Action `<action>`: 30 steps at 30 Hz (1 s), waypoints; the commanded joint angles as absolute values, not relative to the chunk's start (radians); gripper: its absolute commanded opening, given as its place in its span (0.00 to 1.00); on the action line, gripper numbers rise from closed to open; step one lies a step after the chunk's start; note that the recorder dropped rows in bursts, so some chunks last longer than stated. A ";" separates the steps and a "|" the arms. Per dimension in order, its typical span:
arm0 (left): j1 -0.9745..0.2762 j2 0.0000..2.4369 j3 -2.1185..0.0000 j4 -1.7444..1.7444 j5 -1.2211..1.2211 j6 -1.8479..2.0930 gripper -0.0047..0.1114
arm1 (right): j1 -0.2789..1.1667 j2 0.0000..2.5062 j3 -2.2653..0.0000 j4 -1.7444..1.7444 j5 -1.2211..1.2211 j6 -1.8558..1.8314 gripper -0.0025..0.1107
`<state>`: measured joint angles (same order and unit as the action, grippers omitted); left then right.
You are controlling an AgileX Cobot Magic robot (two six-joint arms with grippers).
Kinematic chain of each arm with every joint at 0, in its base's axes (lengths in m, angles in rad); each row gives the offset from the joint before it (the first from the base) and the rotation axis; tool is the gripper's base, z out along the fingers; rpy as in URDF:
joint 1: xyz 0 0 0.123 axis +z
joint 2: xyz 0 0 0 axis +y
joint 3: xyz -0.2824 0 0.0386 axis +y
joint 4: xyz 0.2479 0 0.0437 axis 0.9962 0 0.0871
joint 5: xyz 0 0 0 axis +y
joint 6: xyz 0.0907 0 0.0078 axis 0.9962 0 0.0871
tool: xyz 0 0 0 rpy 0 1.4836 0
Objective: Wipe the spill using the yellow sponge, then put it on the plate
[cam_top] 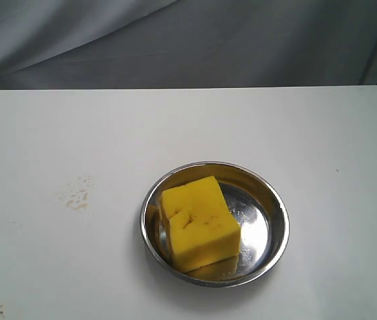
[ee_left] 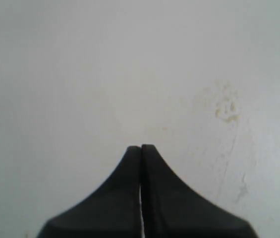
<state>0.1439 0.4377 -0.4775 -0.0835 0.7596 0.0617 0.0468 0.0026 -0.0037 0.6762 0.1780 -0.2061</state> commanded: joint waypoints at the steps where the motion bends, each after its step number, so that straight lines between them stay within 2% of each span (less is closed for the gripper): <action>1: 0.145 0.210 -0.469 -0.093 0.646 0.117 0.04 | 0.048 0.000 0.000 0.664 0.174 -0.208 0.02; 7: 0.145 0.000 -0.469 -0.091 0.474 0.115 0.04 | 0.048 0.000 0.000 0.664 0.174 -0.208 0.02; 30: 0.145 0.000 -0.462 -0.093 0.443 0.113 0.04 | 0.048 0.000 0.000 0.664 0.174 -0.208 0.02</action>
